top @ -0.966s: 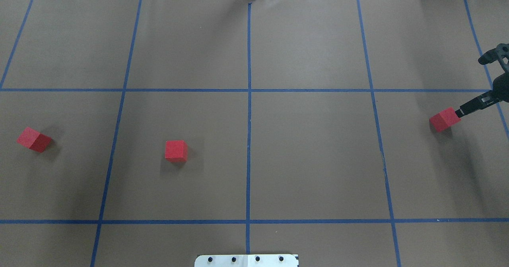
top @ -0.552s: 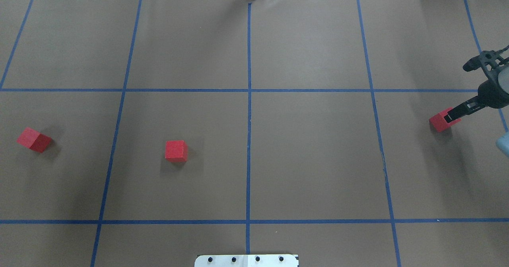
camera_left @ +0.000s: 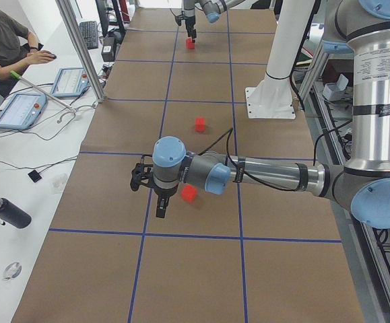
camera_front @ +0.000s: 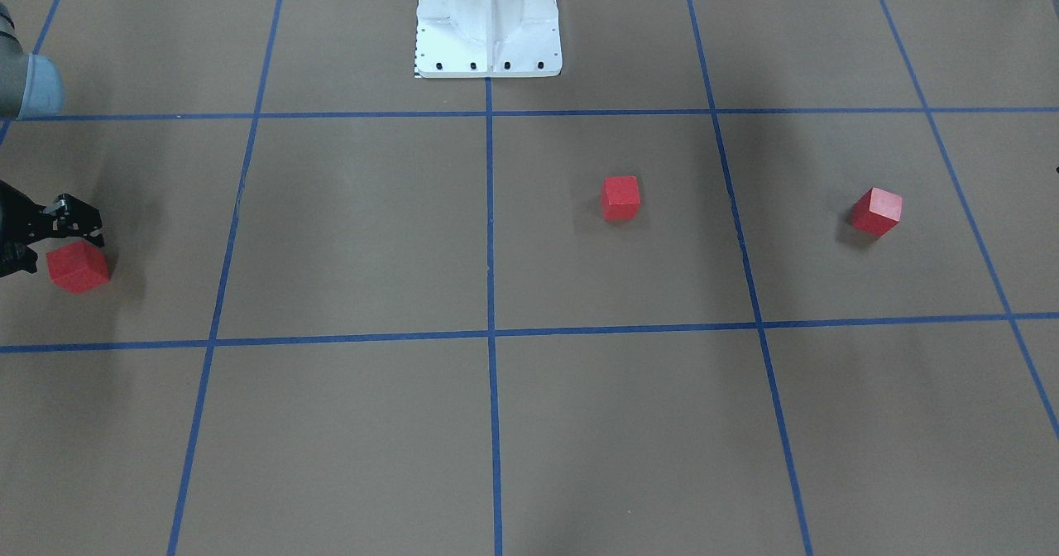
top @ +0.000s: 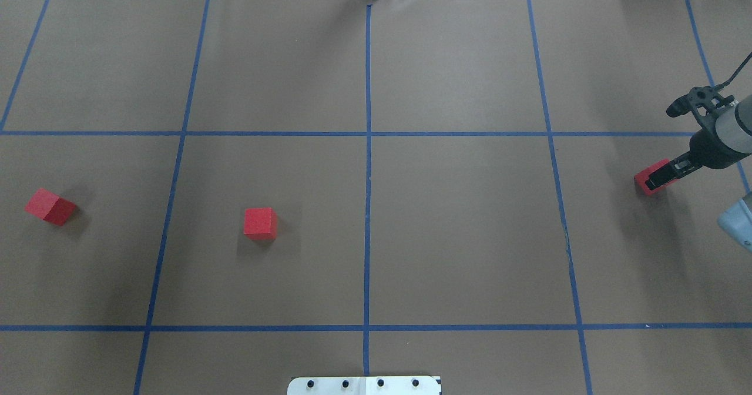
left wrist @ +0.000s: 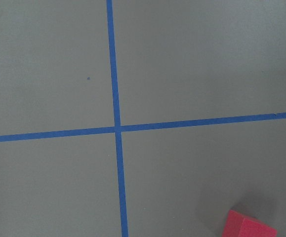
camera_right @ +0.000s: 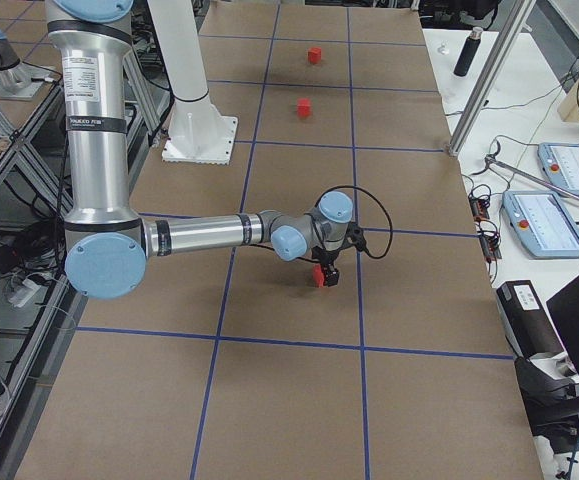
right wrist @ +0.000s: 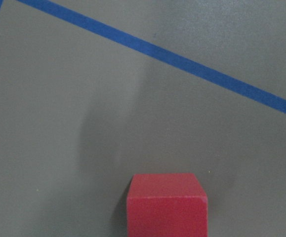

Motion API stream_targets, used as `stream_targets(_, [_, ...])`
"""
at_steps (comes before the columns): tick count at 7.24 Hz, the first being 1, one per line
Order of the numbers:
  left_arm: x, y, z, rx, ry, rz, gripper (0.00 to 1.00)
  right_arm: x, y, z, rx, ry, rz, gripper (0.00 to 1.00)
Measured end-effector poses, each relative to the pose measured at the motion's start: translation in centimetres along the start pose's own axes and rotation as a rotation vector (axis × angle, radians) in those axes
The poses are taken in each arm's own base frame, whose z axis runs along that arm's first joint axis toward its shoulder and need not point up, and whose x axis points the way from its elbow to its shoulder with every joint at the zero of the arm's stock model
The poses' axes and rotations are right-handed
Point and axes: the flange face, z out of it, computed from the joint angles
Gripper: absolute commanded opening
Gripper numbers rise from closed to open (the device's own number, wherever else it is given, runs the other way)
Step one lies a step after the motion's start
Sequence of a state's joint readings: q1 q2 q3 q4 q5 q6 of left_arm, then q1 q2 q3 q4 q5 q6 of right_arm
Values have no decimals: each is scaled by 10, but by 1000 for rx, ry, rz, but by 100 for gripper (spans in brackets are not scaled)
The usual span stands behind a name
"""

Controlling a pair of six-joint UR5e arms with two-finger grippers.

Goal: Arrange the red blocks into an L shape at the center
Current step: 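Carry the red cube with the right gripper to the table center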

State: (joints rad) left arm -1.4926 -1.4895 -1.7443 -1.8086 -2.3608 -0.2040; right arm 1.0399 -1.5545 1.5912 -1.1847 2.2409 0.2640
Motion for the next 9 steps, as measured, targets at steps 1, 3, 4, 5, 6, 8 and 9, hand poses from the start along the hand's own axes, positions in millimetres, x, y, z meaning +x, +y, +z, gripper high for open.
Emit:
stream_targets(1, [0,0,0,0,0,0,100,3,0,6,-6,12,1,1])
stream_targets(3, [1,0,-1,1,0,1,100,1,-10,7,-2,14,0,0])
stream_targets(4, [1,0,-1,1,0,1,100,-4,-16,3,4,10,-3,0])
stream_targets(5, [1,0,-1,2,1,2,100,-15,-22,-7,20,-13,2,0])
stream_targets(6, [2,0,-1,2,3,3,100,-41,-30,-28,48,-61,46,0])
stream_targets(8, [9,0,2,-9,27,19,100,-147,-68,-59,89,-166,237,0])
stream_targets(9, [15,3,6,-18,46,32,100,-227,-93,-57,87,-204,308,0])
